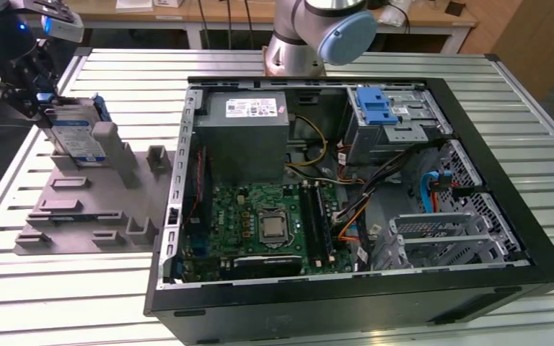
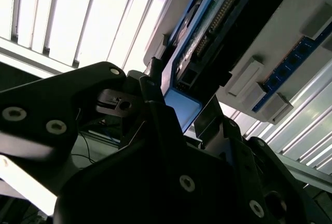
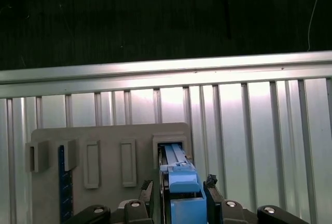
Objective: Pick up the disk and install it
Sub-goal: 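Pick up the disk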
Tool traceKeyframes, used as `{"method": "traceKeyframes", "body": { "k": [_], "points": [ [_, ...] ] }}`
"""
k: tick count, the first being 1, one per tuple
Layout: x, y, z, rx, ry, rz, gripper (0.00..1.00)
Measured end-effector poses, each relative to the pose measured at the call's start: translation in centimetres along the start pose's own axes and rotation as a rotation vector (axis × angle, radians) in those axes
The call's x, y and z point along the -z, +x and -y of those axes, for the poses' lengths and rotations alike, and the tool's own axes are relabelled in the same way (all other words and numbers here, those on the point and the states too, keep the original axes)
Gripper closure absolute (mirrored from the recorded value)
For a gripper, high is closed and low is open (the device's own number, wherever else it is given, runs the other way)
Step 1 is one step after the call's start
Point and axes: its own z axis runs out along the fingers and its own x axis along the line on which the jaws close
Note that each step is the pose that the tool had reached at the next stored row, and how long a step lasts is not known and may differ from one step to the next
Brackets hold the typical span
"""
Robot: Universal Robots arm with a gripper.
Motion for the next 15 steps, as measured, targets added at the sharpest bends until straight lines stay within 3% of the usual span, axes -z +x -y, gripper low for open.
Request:
{"method": "traceKeyframes", "body": {
  "k": [8, 10, 15],
  "points": [
    [0.25, -0.04, -0.01, 0.0, 0.0002, -0.0005, 0.5],
    [0.37, -0.05, -0.01, 0.0, 0.0003, -0.0007, 0.58],
    [0.48, -0.06, -0.02, 0.0, 0.0003, -0.0008, 0.58]
  ]
}}
